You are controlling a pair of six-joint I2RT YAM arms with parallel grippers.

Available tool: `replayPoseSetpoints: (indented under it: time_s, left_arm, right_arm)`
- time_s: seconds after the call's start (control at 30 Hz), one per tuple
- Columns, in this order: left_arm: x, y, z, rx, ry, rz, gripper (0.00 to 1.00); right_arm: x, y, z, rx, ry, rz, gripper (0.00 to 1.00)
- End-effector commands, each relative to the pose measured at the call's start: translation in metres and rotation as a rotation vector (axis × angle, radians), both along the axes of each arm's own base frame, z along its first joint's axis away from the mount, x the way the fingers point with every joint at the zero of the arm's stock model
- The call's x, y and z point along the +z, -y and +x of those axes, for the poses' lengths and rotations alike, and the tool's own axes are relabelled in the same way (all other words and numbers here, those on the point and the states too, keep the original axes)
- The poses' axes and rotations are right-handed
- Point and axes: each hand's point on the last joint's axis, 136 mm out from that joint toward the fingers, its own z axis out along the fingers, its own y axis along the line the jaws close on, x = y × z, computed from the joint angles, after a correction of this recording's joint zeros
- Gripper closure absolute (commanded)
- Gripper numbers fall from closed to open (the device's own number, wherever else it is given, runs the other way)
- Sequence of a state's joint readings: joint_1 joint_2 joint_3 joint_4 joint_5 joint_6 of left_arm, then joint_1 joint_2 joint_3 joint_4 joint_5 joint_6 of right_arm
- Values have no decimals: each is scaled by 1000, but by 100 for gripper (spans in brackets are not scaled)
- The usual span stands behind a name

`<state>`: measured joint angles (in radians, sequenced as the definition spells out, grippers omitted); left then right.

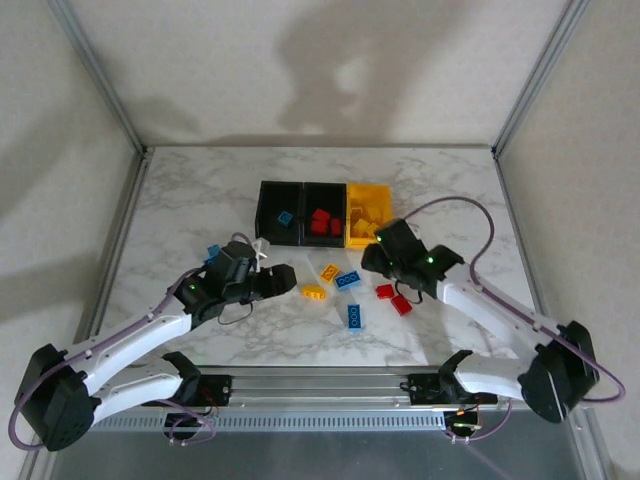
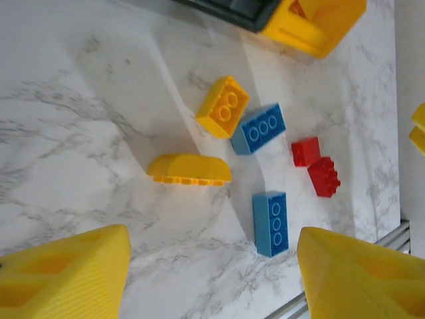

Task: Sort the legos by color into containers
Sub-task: Place the lego in the container, then pick up the lego from the bottom-right of the table.

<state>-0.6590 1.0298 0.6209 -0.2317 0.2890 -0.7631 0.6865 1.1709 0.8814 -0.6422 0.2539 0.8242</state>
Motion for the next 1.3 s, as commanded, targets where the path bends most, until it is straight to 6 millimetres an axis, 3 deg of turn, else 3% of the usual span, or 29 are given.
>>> replayPoseSetpoints:
  time_s: [0.0, 0.23, 0.53, 0.9, 1.27]
  left_arm:
    - [14, 19, 2, -45, 40, -30, 33]
    - [8, 33, 0, -69, 35, -19, 32]
    - [0, 29, -1, -49, 21, 1, 33]
    - [-5, 29, 0, -40, 13, 13, 33]
    - [-9, 24, 0, -26, 12, 22, 33]
  right_arm:
    - [-19, 34, -26, -115, -70, -40, 17]
    - [-59, 56, -57, -209, -170, -19, 13]
    - [-91, 57, -60, -228, -214, 9, 14]
    - [-106, 54, -58, -230, -242, 18, 15]
    - [-123, 64, -60, -273, -281, -16, 18]
